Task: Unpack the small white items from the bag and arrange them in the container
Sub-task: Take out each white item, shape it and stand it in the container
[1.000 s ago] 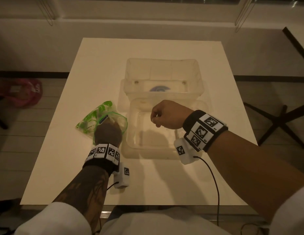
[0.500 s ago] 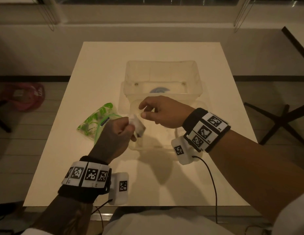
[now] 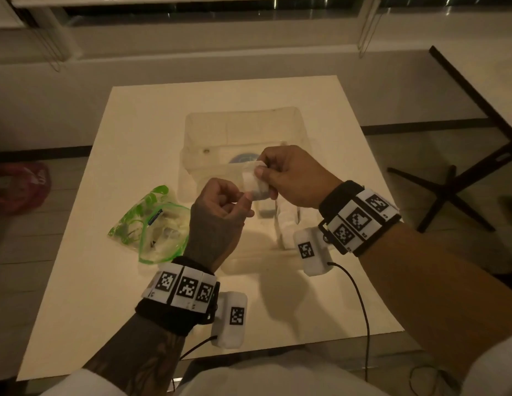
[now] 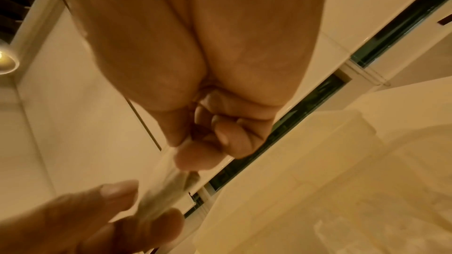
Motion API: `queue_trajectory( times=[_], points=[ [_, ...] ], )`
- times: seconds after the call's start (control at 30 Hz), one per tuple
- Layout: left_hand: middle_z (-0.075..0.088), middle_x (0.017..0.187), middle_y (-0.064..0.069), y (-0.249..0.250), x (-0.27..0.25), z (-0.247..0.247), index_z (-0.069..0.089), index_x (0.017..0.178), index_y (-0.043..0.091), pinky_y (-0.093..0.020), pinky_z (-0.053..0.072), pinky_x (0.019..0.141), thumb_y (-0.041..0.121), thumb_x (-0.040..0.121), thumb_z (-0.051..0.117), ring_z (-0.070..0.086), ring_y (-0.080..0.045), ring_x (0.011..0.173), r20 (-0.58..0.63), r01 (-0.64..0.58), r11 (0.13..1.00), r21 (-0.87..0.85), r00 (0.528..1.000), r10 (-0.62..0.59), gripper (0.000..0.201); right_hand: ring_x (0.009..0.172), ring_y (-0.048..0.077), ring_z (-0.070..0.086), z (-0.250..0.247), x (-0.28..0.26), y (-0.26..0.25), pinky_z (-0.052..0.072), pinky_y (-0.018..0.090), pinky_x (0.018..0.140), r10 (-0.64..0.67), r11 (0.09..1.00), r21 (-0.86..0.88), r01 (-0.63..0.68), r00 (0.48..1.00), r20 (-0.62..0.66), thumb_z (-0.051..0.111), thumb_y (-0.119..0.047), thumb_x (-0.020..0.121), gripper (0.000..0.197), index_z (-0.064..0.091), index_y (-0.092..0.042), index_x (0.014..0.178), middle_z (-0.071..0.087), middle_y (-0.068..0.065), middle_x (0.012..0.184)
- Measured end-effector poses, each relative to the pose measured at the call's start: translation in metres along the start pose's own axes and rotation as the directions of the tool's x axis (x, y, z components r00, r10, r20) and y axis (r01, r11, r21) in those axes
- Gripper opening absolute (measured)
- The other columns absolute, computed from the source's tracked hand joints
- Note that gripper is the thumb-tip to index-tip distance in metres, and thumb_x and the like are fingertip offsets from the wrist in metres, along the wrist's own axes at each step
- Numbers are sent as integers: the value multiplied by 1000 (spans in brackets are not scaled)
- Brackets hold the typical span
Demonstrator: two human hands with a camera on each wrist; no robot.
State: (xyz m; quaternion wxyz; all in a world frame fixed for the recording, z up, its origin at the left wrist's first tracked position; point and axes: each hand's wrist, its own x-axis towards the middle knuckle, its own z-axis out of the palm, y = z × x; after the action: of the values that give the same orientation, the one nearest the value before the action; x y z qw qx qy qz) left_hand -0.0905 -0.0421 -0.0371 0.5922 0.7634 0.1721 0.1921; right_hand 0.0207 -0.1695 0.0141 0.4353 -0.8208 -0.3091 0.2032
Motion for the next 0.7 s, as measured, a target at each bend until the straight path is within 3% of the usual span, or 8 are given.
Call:
queue_trajectory(
  times=[0.1,0.27,0.47,0.6,0.7],
  points=[
    [69,77,-9,1,-2,10,58,88,13,-27,54,54,15,89,68,71,-13,65,-7,-41,999,19,999,41,10,51,2,58,-4,-4,2,47,15,54,4,1000,17,-4,1000,-26,54,-19,98,21,57,-30,80,61,-21,56],
    [70,84,-7,9,-4,17,58,96,11,-20,53,54,13,89,67,71,-8,66,-13,-25,1000,-13,1000,25,12,50,1,56,-6,-8,4,46,14,52,5,999,37,-3,999,-44,53,-17,98,12,60,-17,89,59,-32,56],
    [71,79,-3,14,-3,19,62,92,10,-18,53,53,15,90,67,70,-5,65,-6,13,1000,-18,1000,-13,7,52,3,58,-5,-9,3,47,16,53,-2,999,37,5,997,-73,55,-19,98,16,60,-26,83,61,-10,63],
    [74,83,2,19,-2,16,67,99,13,-22,51,54,25,91,66,71,-7,73,29,132,989,-66,991,-130,15,51,2,58,-5,-10,1,44,14,50,-11,998,57,15,998,-68,55,-17,97,14,62,-20,86,61,-10,61],
    [75,85,3,21,-1,14,71,97,16,-25,52,58,30,92,63,71,-10,79,96,172,981,-93,982,-163,16,53,0,59,-3,-11,0,43,10,51,-16,998,61,19,999,-52,57,-17,96,15,63,-22,83,60,-17,67]
  ],
)
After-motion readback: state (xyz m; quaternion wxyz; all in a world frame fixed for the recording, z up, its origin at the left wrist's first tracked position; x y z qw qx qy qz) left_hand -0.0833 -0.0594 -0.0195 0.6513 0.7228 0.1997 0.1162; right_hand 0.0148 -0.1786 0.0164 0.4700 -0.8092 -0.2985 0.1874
